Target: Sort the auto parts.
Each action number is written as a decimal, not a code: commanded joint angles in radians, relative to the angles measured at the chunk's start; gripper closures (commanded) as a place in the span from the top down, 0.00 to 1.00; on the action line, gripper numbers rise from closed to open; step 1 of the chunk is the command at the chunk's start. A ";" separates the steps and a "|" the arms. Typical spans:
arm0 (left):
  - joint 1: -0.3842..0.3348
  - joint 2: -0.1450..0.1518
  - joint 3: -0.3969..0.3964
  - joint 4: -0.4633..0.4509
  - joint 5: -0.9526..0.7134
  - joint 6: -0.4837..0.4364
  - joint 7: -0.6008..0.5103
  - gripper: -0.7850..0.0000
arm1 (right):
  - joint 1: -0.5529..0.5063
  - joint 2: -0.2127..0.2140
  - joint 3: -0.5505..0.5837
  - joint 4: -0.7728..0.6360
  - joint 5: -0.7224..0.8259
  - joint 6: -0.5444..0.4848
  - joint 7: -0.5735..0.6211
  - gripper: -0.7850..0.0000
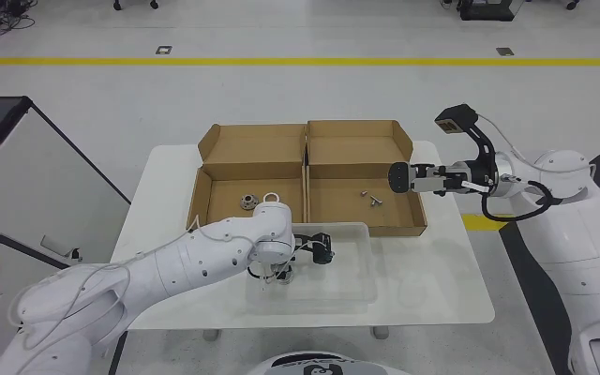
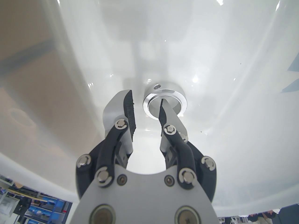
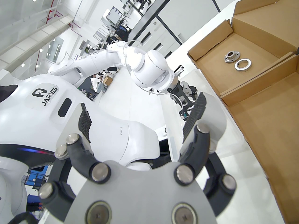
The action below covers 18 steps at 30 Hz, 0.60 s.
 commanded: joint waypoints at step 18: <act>0.006 -0.012 0.000 0.018 -0.004 -0.011 0.011 0.00 | 0.000 0.000 0.000 0.000 0.000 0.000 0.000 1.00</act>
